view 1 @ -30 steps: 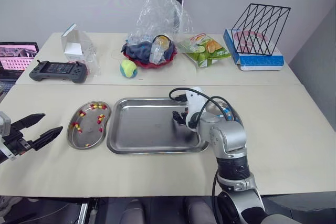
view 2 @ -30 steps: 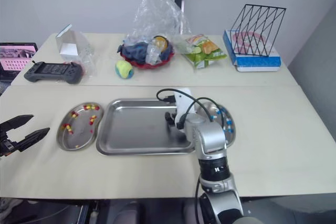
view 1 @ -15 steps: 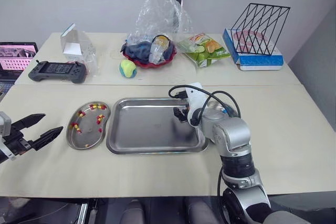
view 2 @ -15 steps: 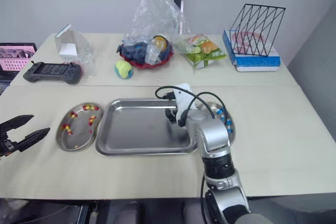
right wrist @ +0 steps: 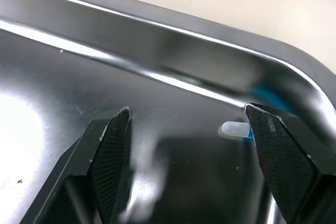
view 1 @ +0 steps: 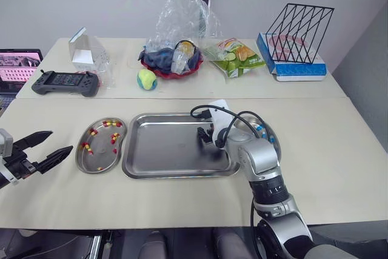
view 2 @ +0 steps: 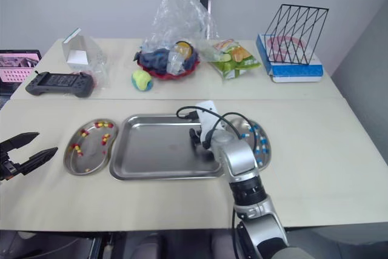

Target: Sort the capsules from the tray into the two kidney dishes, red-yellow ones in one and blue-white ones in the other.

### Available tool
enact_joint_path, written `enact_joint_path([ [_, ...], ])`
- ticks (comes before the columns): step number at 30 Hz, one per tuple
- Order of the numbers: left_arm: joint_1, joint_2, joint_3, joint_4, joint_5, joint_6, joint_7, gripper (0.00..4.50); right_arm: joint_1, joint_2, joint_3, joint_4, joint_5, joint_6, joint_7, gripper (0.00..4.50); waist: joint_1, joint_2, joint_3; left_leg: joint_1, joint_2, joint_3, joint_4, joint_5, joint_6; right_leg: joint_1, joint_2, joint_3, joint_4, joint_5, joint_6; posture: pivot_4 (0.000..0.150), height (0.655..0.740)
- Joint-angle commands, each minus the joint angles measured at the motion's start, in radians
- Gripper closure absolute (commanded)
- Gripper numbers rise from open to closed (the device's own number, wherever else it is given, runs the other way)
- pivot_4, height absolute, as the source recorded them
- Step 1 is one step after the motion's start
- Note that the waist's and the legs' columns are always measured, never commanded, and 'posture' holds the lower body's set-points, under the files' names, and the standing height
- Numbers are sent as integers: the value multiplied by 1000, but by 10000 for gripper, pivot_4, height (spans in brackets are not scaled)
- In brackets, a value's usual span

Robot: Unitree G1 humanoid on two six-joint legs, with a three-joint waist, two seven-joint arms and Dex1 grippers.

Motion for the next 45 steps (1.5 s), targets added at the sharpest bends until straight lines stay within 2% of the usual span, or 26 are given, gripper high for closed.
enact_joint_path([
  [1,8,11,32,-33,-15,1,4,0,-8,-6,3,1,-12,-29,5,8040,-1,0,0,0,0,0,0,0,0,0,0,0,0,0,0,1500,7174],
  [36,-28,17,-2,-10,4,-4,-3,0,74,38,-25,-96,-16,104,-16,8040,-11,-1,0,1,0,-1,-1,0,0,0,0,-1,1,-1,-1,1500,7174],
  [39,-25,19,-5,-14,6,-2,-7,0,74,41,-29,-91,-15,102,-14,16369,-11,-1,0,1,0,-1,-1,0,0,0,0,-1,1,-1,-1,1500,7174],
  [45,-18,26,2,-20,0,4,-11,0,77,43,-34,-94,-17,109,-13,37654,-10,-1,0,1,0,-1,-1,0,0,0,0,-1,1,-1,-1,1500,7174],
])
